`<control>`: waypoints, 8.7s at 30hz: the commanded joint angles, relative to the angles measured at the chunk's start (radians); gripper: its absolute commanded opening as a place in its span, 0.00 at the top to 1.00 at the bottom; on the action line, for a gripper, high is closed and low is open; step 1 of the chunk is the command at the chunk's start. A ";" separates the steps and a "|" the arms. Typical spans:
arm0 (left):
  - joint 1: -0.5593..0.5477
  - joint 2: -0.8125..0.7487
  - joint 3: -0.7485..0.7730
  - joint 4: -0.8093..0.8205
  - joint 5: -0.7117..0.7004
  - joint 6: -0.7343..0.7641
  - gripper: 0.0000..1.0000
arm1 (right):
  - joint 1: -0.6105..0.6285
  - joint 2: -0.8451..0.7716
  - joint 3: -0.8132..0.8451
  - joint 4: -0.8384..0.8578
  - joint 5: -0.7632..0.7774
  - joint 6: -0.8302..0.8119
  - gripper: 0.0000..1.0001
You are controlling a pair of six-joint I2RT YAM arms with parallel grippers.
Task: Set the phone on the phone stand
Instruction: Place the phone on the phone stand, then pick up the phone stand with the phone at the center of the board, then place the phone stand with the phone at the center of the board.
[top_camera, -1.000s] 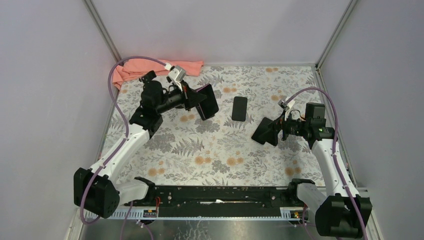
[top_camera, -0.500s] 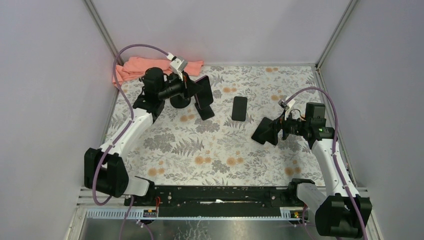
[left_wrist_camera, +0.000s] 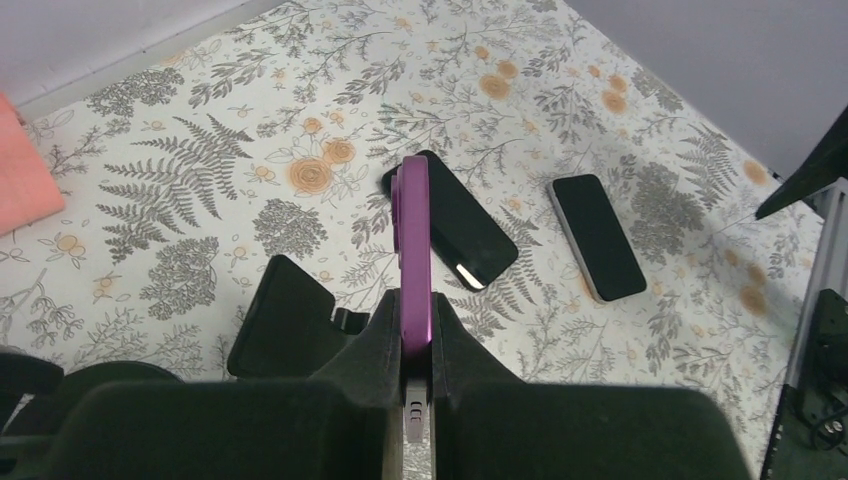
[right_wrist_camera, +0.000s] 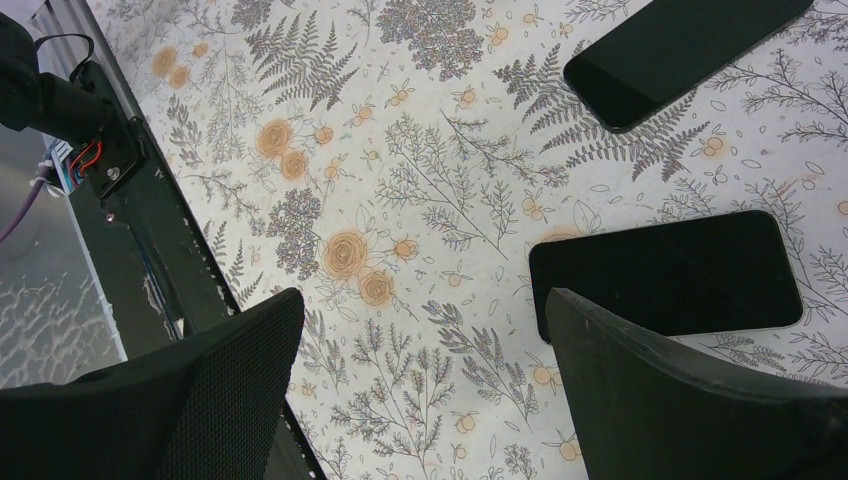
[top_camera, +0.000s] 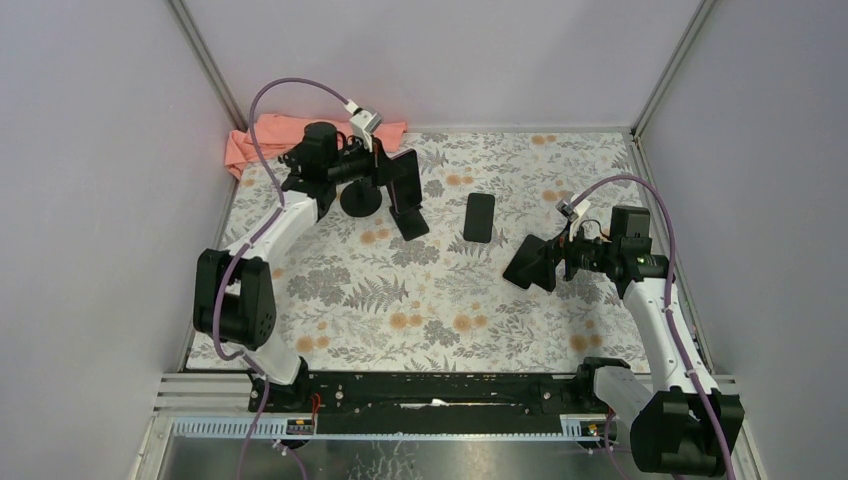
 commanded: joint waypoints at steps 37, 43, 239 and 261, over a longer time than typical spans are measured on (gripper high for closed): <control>0.076 0.326 0.223 -0.022 0.103 0.141 1.00 | -0.004 0.017 -0.007 0.020 0.007 -0.008 0.01; 0.089 0.336 0.215 -0.010 0.120 0.145 0.99 | -0.004 0.021 -0.007 0.020 0.006 -0.009 0.01; -0.517 0.126 -0.672 1.490 -0.016 -0.578 1.00 | 0.187 0.098 0.007 0.147 -0.288 0.113 0.06; -0.577 0.162 -0.626 1.491 -0.041 -0.600 1.00 | 0.204 0.095 -0.008 0.250 -0.343 0.229 0.83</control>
